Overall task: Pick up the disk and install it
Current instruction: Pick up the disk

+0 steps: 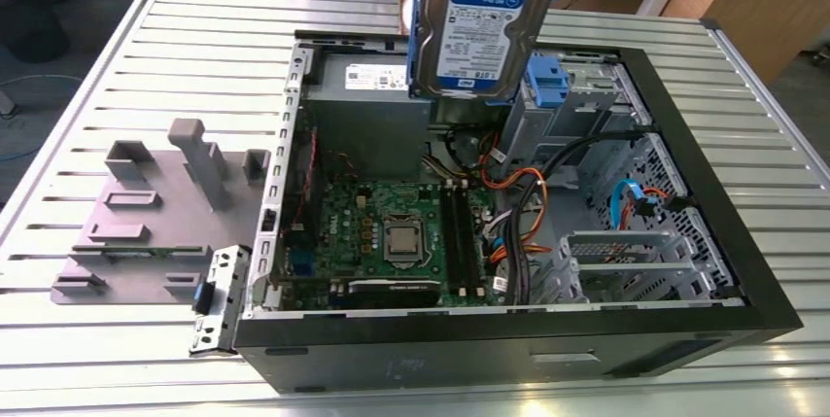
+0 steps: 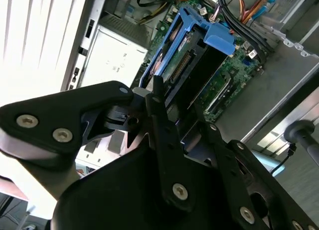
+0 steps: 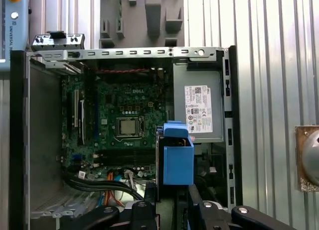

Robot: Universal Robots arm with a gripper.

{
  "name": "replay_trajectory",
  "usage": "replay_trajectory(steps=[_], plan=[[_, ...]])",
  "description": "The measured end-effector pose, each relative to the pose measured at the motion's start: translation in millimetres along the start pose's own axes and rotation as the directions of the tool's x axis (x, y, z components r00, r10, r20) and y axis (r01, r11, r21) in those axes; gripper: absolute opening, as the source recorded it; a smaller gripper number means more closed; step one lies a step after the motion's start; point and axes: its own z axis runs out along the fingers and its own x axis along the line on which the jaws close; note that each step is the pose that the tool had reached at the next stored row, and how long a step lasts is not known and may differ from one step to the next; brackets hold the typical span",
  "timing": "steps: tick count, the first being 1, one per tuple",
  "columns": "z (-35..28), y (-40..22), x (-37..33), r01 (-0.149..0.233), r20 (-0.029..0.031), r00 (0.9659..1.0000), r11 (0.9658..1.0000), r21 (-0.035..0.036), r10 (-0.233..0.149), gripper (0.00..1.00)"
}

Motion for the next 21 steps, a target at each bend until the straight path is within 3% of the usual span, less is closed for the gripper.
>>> replay_trajectory(steps=[7,21], plan=[[-0.3,-0.6,14.6,0.0,-0.0036,1.0,1.0,0.0002,0.0,0.35],[-0.9,-1.8,45.1,-0.001,-0.0185,0.9998,1.0,0.0007,0.001,0.35]])
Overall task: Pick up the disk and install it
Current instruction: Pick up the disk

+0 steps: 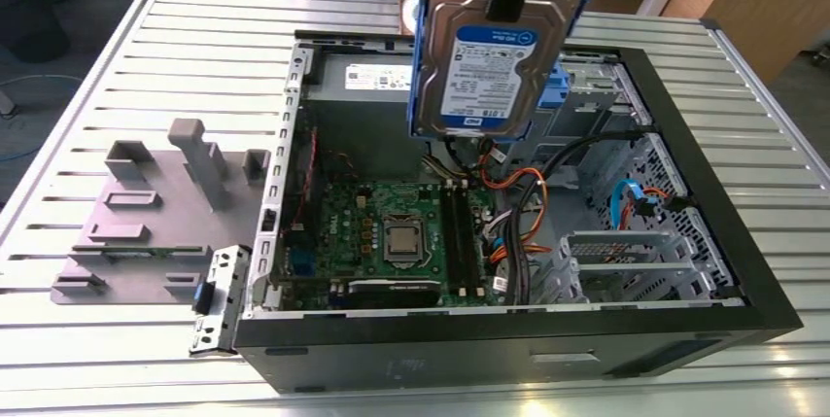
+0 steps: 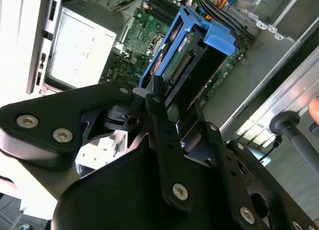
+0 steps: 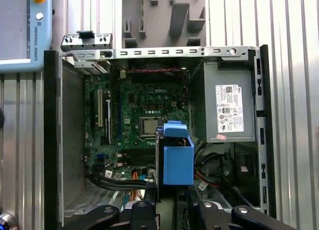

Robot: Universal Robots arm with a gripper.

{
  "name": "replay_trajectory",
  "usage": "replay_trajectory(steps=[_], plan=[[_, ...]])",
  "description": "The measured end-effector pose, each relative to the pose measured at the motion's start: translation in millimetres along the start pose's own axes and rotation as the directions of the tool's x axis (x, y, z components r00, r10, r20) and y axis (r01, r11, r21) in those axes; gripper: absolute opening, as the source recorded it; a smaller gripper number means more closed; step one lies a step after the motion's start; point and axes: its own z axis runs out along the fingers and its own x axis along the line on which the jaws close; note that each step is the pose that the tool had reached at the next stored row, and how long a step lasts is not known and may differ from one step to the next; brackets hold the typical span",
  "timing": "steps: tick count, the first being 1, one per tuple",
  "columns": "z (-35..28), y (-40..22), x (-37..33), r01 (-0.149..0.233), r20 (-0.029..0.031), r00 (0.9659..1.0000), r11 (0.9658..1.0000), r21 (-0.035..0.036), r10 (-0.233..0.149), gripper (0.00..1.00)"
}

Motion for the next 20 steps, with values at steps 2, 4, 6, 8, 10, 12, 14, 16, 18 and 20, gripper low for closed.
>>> replay_trajectory(steps=[2,4,6,8,10,12,14,16,18,20], plan=[[0.0,-0.2,4.9,0.0,-0.0025,1.0,1.0,0.0002,0.0,0.35],[0.0,-0.4,9.5,0.0,-0.0052,1.0,1.0,0.0002,0.0,0.35],[-0.1,-0.6,14.0,0.0,-0.008,1.0,1.0,0.0003,0.0,0.35],[0.0,-0.8,19.0,0.0,-0.0104,0.9999,1.0,0.0005,0.0,0.35],[0.0,-1.0,24.3,-0.001,-0.0126,0.9999,1.0,0.0006,0.001,0.35],[0.0,-1.2,29.9,-0.001,-0.0149,0.9999,1.0,0.0006,0.001,0.35],[0.0,-1.4,35.5,-0.001,-0.0167,0.9999,1.0,0.0008,0.001,0.35],[-0.1,-1.6,41.2,-0.001,-0.0192,0.9998,1.0,0.0008,0.001,0.35],[0.0,-1.9,46.6,-0.001,-0.0213,0.9998,1.0,0.001,0.001,0.35],[0.0,-2.1,52.2,-0.001,-0.0235,0.9997,1.0,0.001,0.001,0.35]])
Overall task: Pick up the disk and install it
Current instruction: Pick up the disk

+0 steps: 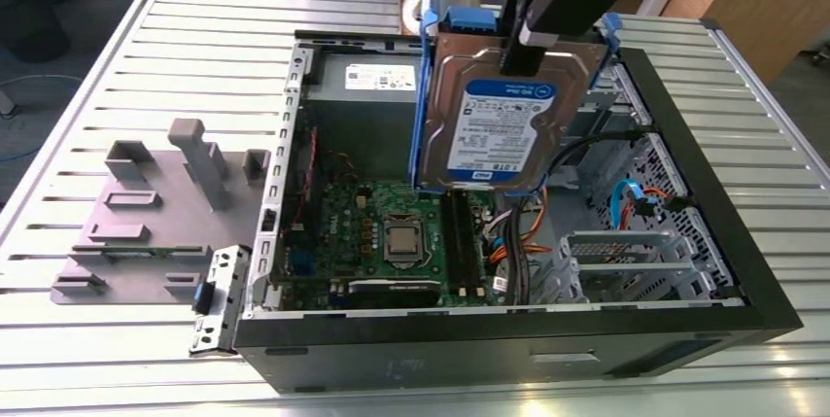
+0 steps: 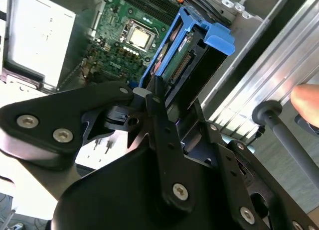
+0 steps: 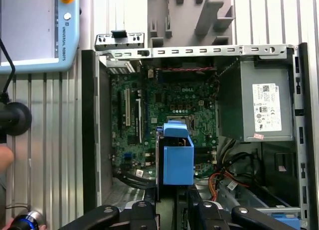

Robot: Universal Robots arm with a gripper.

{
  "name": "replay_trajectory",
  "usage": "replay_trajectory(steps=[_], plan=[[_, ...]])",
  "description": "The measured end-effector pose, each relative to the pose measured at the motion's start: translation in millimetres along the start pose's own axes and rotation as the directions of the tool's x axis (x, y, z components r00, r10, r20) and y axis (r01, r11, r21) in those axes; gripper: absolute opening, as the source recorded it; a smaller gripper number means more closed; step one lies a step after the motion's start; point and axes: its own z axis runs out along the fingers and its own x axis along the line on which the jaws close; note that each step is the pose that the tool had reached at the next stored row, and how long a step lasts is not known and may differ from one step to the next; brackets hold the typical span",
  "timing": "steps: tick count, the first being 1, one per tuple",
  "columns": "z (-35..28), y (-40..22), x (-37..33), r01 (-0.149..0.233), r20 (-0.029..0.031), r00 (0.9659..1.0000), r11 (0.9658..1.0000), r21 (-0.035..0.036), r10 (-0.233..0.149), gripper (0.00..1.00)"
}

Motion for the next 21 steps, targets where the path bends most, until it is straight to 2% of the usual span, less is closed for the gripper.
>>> replay_trajectory(steps=[13,15,21], plan=[[0.6,-1.3,30.4,-0.001,-0.0191,0.9998,1.0,0.0007,0.001,0.35],[0.7,-1.2,31.9,-0.001,-0.0218,0.9998,1.0,0.0009,0.001,0.35],[0.7,-1.3,31.9,-0.001,-0.0223,0.9998,1.0,0.0009,0.001,0.35]])
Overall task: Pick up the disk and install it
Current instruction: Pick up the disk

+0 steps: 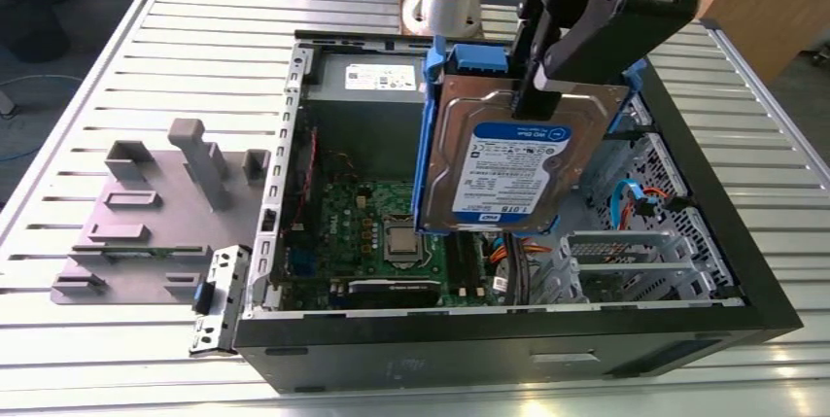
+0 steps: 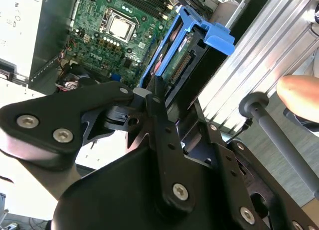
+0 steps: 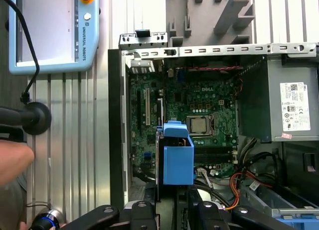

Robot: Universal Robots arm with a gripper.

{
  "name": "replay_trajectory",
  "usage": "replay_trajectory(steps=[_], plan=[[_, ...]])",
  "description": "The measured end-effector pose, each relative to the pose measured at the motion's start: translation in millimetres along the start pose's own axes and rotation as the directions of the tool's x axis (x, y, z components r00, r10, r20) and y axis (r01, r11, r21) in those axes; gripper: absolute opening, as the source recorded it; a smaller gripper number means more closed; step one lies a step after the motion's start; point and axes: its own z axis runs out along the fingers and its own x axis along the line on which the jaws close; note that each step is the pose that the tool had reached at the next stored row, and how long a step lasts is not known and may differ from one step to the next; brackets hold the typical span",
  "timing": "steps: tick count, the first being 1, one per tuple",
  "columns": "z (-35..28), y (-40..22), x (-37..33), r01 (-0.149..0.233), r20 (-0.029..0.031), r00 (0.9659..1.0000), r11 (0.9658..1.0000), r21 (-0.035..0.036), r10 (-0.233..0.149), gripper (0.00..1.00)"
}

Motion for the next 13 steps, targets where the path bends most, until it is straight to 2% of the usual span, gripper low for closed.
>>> replay_trajectory(steps=[3,5,8,13], plan=[[0.2,-1.2,0.0,0.0,0.0001,1.0,1.0,0.0,0.0,0.35],[0.4,-4.2,-0.2,0.0,0.0015,1.0,1.0,-0.0001,0.0,0.35],[0.6,-12.2,-0.5,0.0,0.0024,1.0,1.0,0.0,0.0,0.35],[0.4,-29.9,-1.3,0.0,0.0024,1.0,1.0,-0.0001,0.0,0.35]])
